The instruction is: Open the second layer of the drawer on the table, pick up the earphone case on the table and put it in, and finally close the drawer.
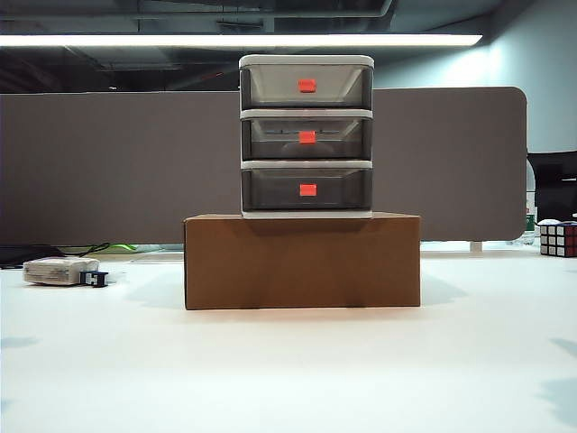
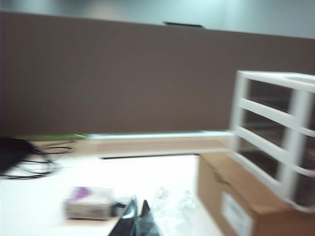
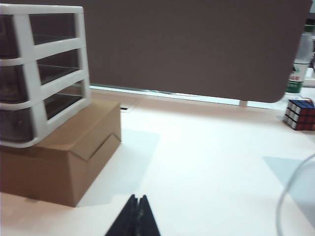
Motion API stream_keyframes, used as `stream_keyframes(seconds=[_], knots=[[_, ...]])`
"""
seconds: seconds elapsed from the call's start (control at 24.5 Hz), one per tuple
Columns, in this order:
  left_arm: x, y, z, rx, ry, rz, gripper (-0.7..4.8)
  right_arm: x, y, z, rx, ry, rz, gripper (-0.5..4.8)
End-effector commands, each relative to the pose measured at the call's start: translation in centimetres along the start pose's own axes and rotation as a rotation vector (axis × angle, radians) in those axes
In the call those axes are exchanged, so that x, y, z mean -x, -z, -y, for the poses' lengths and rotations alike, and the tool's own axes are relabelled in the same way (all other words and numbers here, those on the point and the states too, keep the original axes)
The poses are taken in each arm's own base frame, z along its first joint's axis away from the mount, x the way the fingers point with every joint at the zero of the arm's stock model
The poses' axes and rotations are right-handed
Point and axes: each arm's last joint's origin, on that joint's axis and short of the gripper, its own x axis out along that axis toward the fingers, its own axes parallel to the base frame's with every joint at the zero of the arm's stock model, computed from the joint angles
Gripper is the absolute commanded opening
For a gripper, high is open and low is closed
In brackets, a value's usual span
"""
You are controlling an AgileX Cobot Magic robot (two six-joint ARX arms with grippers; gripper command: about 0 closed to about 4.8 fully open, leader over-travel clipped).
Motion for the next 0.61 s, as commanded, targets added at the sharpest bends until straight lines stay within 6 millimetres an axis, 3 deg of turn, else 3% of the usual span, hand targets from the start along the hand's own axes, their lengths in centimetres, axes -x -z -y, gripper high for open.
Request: stream_keyframes(seconds=[0.04, 0.61], knots=[[0.0, -0.2, -0.2, -0.018, -0.058, 0.01, -0.06, 0.0, -0.1, 0.1, -0.009, 0.042, 0.018, -0.05], [0.1, 1.1, -0.2, 0.007, -0.057, -0.11, -0.06, 0.0, 0.4, 0.0, -0.028, 0.004, -0.024, -0.05]])
